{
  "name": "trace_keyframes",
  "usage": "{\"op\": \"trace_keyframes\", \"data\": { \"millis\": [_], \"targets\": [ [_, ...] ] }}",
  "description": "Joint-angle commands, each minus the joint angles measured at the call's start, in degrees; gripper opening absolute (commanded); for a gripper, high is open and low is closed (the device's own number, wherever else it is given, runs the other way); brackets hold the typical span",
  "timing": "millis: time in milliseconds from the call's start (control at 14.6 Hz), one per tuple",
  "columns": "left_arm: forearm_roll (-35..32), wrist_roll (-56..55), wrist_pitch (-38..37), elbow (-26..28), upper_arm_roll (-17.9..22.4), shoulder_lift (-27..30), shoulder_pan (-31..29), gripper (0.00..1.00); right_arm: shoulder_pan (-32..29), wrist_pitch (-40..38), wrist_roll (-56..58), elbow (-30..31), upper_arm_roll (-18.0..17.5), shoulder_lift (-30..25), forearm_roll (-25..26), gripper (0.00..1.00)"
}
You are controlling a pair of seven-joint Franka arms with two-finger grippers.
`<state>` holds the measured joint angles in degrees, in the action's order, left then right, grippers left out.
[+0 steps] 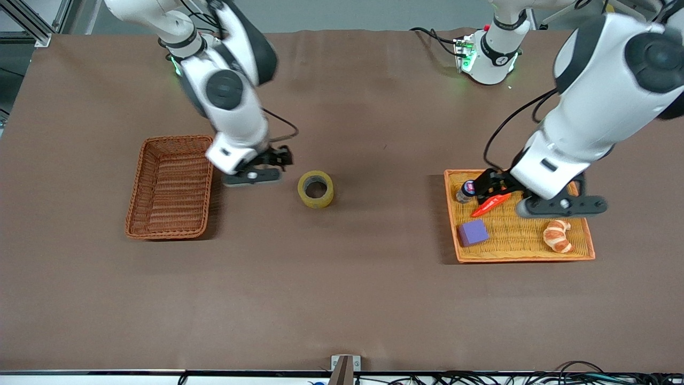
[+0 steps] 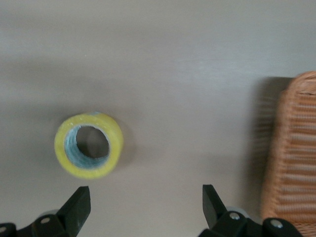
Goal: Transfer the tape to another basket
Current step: 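Lower the right gripper onto the tape roll rim and close it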
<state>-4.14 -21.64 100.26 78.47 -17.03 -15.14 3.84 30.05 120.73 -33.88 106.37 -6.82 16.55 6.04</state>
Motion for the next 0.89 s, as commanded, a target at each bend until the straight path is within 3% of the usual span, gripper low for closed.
{"op": "trace_keyframes", "data": {
  "millis": [0, 412, 686, 824],
  "targets": [
    [1.5, 3.5, 0.9, 9.4, 4.8, 8.0, 1.4, 1.0, 3.9, 6.7, -5.6, -0.6, 0.6, 6.9, 3.3, 1.0],
    [6.1, 11.0, 1.1, 14.0, 12.4, 12.4, 3.5, 1.0, 4.7, 19.6, -5.6, 5.1, 0.7, 10.8, 5.5, 1.0],
    [6.2, 13.3, 0.8, 14.6, 13.7, 12.9, 4.1, 1.0, 4.6, 21.9, -5.8, 5.3, 0.8, 12.5, 5.6, 1.0],
    [6.5, 13.6, 0.9, 17.7, 14.0, 14.9, 4.3, 1.0, 4.5, 22.4, -5.8, 5.3, 1.0, 13.4, 6.0, 1.0]
  ]
}}
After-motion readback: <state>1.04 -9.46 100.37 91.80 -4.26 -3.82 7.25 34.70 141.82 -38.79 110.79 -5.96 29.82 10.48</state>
